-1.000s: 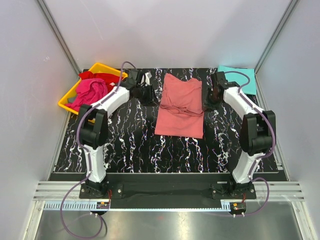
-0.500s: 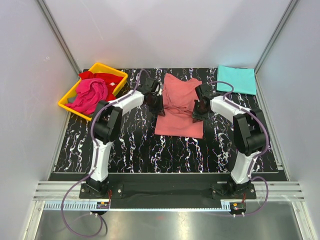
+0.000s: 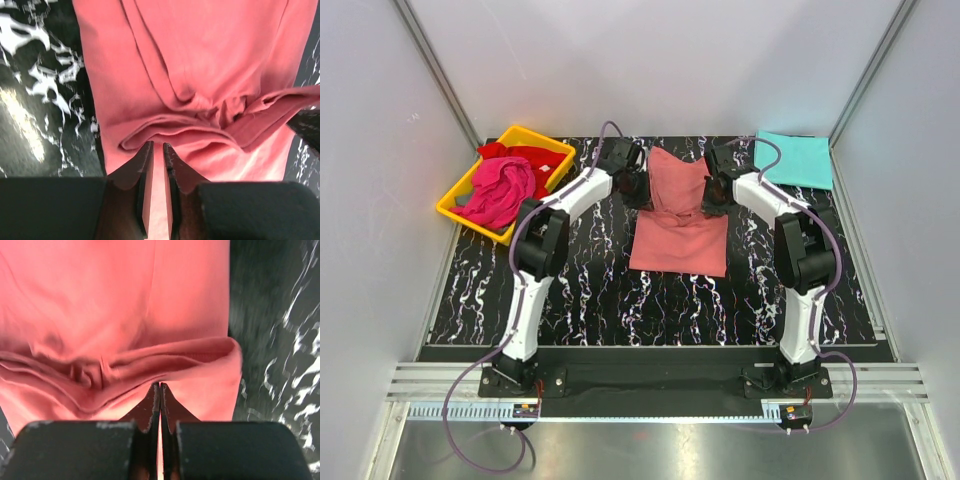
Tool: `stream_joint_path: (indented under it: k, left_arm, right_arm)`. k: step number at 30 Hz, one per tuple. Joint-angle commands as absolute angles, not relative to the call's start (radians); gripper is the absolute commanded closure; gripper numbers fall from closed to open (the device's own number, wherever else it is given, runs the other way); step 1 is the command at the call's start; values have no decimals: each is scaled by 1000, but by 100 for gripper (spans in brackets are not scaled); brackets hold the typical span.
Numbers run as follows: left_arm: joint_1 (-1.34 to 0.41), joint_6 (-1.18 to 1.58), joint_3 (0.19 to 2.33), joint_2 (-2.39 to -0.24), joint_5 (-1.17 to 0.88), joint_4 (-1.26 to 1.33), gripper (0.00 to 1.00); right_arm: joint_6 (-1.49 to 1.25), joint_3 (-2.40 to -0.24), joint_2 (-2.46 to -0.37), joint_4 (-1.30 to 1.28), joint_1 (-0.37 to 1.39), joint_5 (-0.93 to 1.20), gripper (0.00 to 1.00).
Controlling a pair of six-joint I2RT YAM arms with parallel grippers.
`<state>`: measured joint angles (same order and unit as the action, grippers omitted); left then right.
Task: Fold and stack the t-shirts
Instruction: Fold the tshirt
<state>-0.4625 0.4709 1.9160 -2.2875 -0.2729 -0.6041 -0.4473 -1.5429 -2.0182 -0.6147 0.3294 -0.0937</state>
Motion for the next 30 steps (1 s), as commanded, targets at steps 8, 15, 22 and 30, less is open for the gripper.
stream_joint_path:
  k: [8,15,22,30]
  left_arm:
    - [-348,468,2046,-2293,-258,-566,74]
    - [-344,399,1840,-2166,-342,-489,61]
    - [-344,232,1709,-2154,-489,-411,58]
    - [-342,127,1810,-2247,-578,-474,56]
  right_arm:
    - [-385,-1692,-2059,-657,285,-161,100]
    - [-353,-1560,-1905,-605,216,29,74]
    - [-196,-1490,-1870,-571,120,352,54]
    - [-46,-1529,-1976,-606,37,495,52]
